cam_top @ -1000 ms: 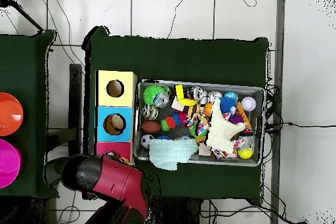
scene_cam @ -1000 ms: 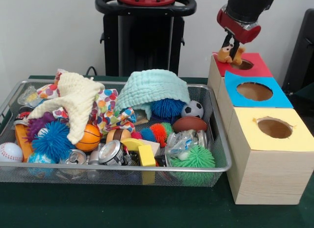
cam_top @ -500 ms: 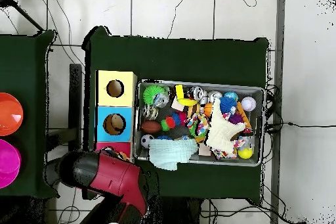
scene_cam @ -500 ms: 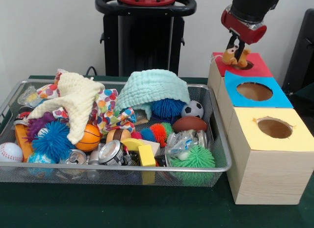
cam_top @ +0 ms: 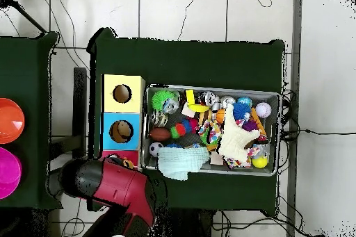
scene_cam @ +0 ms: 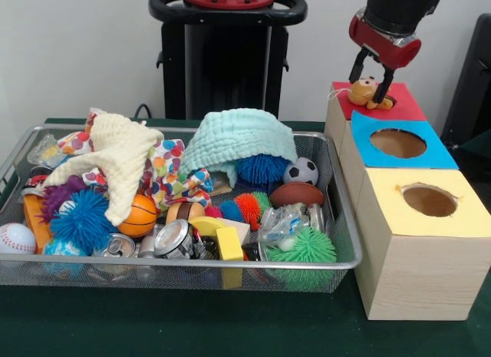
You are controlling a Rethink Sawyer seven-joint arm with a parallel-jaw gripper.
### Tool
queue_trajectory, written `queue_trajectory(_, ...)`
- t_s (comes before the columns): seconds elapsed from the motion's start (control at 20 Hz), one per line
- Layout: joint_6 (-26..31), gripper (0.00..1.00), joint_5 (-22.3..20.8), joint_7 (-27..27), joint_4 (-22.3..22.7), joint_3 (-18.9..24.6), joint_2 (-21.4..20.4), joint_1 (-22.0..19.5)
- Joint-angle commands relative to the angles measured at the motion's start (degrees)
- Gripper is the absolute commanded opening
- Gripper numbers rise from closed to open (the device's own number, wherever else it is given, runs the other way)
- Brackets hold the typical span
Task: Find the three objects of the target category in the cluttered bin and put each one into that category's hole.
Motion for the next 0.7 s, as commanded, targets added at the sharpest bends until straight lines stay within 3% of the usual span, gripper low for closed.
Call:
queue_trajectory(0.05, 3.11, 1.00, 0.86, 14.90, -4.01, 1.93, 2.22, -1.27)
queue_trajectory(0.7, 5.43, 1.00, 0.64, 15.32, -4.52, 1.42, 1.15, -1.18)
